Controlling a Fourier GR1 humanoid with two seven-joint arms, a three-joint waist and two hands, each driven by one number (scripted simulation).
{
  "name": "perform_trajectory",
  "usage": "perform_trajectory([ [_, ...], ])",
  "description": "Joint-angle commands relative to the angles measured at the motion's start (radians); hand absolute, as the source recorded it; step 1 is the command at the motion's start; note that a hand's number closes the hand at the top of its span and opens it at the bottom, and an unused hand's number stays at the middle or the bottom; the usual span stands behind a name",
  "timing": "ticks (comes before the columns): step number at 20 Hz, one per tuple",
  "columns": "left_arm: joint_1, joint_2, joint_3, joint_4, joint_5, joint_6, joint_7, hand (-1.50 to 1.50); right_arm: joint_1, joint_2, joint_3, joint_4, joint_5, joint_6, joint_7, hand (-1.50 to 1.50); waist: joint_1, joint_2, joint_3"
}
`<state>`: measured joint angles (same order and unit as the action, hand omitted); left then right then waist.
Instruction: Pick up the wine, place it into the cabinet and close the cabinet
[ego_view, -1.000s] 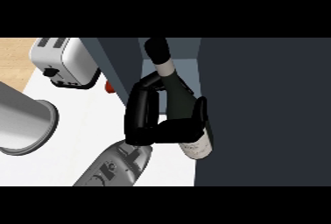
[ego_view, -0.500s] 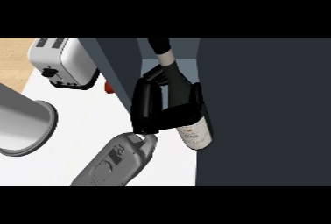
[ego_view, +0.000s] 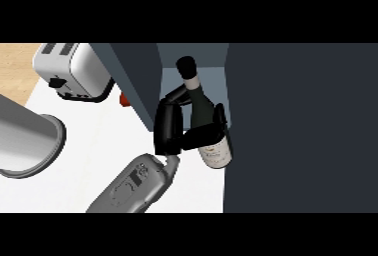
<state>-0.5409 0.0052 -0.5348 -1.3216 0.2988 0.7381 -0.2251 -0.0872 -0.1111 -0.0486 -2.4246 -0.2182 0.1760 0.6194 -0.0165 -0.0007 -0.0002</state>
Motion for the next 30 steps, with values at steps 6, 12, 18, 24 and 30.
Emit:
perform_trajectory([
  [6, 0.054, -0.005, 0.027, 0.103, -0.019, -0.024, -0.131, 1.50, 0.002, -0.023, -0.068, -0.130, -0.132, -0.015, 0.073, -1.50, 0.004, 0.000, 0.000],
  [12, -0.065, 0.001, 0.186, 0.237, 0.035, -0.136, -0.161, 1.50, 0.017, -0.036, -0.092, -0.105, -0.152, 0.012, 0.048, -1.50, 0.002, 0.001, 0.000],
  [18, -0.080, -0.005, 0.149, 0.303, 0.095, -0.079, -0.232, 1.50, 0.049, 0.025, 0.000, -0.106, -0.086, -0.003, 0.022, -1.50, 0.000, 0.001, 0.000],
  [24, -0.122, 0.000, 0.244, 0.361, 0.081, -0.194, -0.169, 1.50, 0.104, 0.042, 0.025, -0.113, -0.057, 0.025, -0.032, -1.50, 0.003, 0.001, 0.000],
  [30, -0.219, -0.005, 0.213, 0.483, 0.127, -0.141, -0.179, 1.50, 0.047, -0.005, -0.054, -0.107, -0.142, 0.009, 0.021, -1.50, -0.003, 0.001, 0.000],
])
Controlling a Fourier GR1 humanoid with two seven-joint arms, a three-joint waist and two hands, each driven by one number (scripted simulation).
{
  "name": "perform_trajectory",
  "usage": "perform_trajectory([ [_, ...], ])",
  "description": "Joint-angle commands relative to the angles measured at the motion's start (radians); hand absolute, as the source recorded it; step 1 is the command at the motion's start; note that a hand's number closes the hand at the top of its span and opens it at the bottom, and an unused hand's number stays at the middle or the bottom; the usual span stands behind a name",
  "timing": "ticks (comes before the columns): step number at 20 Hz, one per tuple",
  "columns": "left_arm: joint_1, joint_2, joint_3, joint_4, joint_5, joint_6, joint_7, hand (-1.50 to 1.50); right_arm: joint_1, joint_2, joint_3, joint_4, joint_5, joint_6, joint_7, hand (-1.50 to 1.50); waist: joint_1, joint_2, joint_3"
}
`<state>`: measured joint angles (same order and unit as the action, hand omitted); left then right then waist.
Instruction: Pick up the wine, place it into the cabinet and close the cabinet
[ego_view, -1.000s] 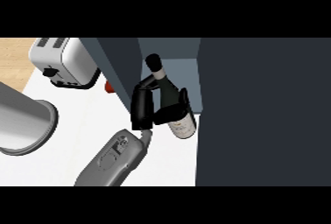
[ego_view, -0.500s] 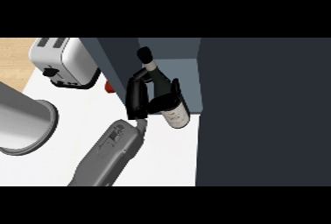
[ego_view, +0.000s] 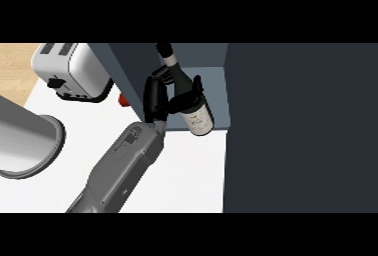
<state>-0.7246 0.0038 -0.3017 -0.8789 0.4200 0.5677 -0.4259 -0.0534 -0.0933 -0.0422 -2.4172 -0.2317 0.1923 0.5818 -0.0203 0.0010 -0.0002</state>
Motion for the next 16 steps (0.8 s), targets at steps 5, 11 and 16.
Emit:
perform_trajectory([
  [5, -0.145, -0.003, 0.077, 0.227, 0.024, -0.037, -0.054, 1.50, 0.033, -0.002, -0.008, -0.105, -0.085, 0.000, 0.040, -1.50, -0.010, 0.004, 0.000],
  [11, -0.221, -0.004, 0.106, 0.310, -0.003, 0.001, -0.133, 1.50, 0.044, 0.022, 0.015, -0.071, -0.058, 0.014, -0.022, -1.50, -0.010, 0.004, 0.000],
  [16, -0.280, -0.003, 0.171, 0.425, -0.016, -0.014, -0.197, 1.50, -0.025, 0.002, 0.009, -0.074, -0.064, -0.027, 0.066, -1.50, -0.006, 0.005, 0.000],
])
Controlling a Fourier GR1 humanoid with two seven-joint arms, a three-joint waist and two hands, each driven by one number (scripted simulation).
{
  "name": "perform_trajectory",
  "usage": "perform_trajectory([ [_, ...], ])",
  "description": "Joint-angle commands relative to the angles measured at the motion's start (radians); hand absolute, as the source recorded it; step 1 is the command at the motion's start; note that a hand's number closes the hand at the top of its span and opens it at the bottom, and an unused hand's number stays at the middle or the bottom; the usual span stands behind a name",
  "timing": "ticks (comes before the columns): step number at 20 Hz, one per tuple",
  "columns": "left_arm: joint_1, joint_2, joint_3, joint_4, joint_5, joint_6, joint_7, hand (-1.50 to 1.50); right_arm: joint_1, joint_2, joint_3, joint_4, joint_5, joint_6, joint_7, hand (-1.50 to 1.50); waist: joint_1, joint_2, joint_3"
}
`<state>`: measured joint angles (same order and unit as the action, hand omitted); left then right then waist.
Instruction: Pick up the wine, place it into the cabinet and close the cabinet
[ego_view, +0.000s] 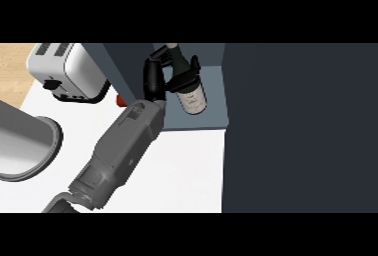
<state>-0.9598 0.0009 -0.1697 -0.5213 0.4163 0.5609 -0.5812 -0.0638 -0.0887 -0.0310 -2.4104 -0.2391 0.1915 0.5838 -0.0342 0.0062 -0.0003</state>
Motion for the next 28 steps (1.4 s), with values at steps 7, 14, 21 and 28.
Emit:
perform_trajectory([
  [7, -0.121, -0.001, 0.085, 0.192, 0.049, -0.021, -0.092, 1.50, 0.024, -0.009, -0.030, -0.068, -0.109, 0.021, 0.008, -1.50, -0.015, 0.006, 0.000],
  [14, -0.131, -0.001, 0.183, 0.246, 0.136, -0.101, -0.127, 1.50, 0.011, 0.024, 0.028, -0.053, -0.043, 0.003, 0.012, -1.50, -0.019, 0.009, -0.001],
  [21, -0.164, 0.009, 0.214, 0.319, 0.144, -0.130, -0.149, 1.50, -0.001, 0.006, 0.018, -0.057, -0.052, 0.004, 0.012, -1.50, -0.022, 0.012, 0.000],
  [28, -0.182, 0.008, 0.205, 0.366, 0.112, -0.086, -0.162, 1.50, 0.053, 0.028, 0.059, -0.084, -0.012, -0.001, -0.023, -1.50, -0.023, 0.010, 0.000],
])
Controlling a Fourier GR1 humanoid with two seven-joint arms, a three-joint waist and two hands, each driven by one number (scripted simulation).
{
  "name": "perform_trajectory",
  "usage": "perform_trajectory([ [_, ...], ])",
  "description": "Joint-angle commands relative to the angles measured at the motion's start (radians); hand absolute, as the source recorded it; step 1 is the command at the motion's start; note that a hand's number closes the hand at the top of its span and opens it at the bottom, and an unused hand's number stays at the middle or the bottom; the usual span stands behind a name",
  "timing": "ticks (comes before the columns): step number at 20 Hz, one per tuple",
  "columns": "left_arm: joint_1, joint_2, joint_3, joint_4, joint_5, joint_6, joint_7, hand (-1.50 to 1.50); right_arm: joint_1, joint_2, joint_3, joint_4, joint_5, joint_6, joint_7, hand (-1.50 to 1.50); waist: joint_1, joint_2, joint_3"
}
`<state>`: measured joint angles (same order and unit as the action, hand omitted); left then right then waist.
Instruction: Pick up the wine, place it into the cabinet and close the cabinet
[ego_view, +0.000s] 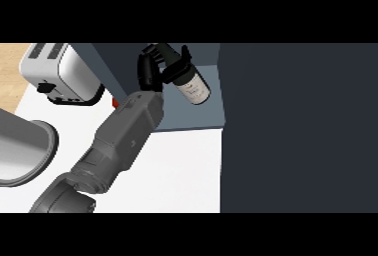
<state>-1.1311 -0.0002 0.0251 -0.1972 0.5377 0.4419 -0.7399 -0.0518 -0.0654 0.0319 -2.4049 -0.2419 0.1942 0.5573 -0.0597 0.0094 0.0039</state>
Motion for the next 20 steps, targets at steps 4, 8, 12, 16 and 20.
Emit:
perform_trajectory([
  [4, 0.017, 0.059, 0.008, 0.069, -0.026, -0.008, -0.016, -1.50, 0.003, -0.001, 0.006, -0.059, 0.000, -0.016, 0.015, -1.50, 0.001, 0.011, -0.005],
  [8, 0.020, 0.000, -0.005, 0.093, -0.029, 0.069, -0.047, -1.50, -0.063, -0.024, -0.038, -0.040, -0.039, -0.028, 0.039, -1.50, -0.015, 0.014, -0.005],
  [12, -0.016, 0.050, -0.011, 0.116, -0.063, 0.055, 0.004, -1.50, -0.050, -0.011, -0.036, 0.025, -0.028, -0.005, -0.026, -1.50, -0.008, 0.019, -0.004],
  [16, 0.050, 0.000, -0.008, 0.124, -0.066, 0.091, -0.066, -1.50, -0.014, -0.016, -0.018, -0.036, -0.039, 0.007, -0.007, -1.50, -0.014, 0.017, -0.005],
  [20, 0.034, 0.004, 0.002, 0.114, -0.065, 0.106, -0.064, -1.50, -0.050, -0.001, 0.033, -0.037, 0.023, -0.027, 0.024, -1.50, -0.009, 0.017, -0.006],
])
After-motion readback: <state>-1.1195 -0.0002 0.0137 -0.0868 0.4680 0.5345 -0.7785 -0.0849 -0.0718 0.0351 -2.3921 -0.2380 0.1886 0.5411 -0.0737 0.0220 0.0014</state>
